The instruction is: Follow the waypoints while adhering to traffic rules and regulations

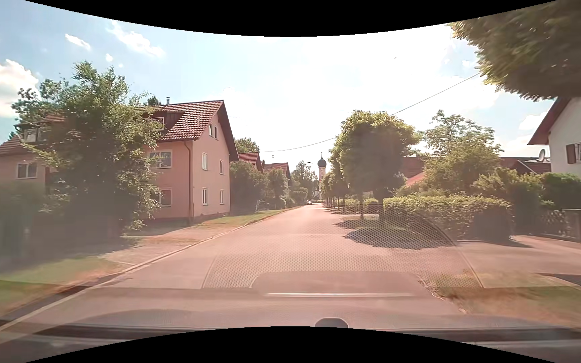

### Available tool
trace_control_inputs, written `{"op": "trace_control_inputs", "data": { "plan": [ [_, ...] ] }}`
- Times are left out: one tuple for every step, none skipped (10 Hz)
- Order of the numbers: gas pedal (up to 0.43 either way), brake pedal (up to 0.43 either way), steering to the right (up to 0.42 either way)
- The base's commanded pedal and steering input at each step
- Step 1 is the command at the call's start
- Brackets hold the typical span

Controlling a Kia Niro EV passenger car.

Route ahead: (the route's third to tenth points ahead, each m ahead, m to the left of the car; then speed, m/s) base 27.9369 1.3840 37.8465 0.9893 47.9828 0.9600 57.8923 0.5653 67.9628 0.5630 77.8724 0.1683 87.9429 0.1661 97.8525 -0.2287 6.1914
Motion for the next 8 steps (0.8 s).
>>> {"op": "trace_control_inputs", "data": {
  "plan": [
    [0.11, 0.0, 0.008],
    [0.11, 0.0, 0.008],
    [0.11, 0.0, 0.008],
    [0.11, 0.0, 0.008],
    [0.11, 0.0, 0.008],
    [0.11, 0.0, 0.008],
    [0.11, 0.0, 0.008],
    [0.11, 0.0, 0.008]
  ]
}}
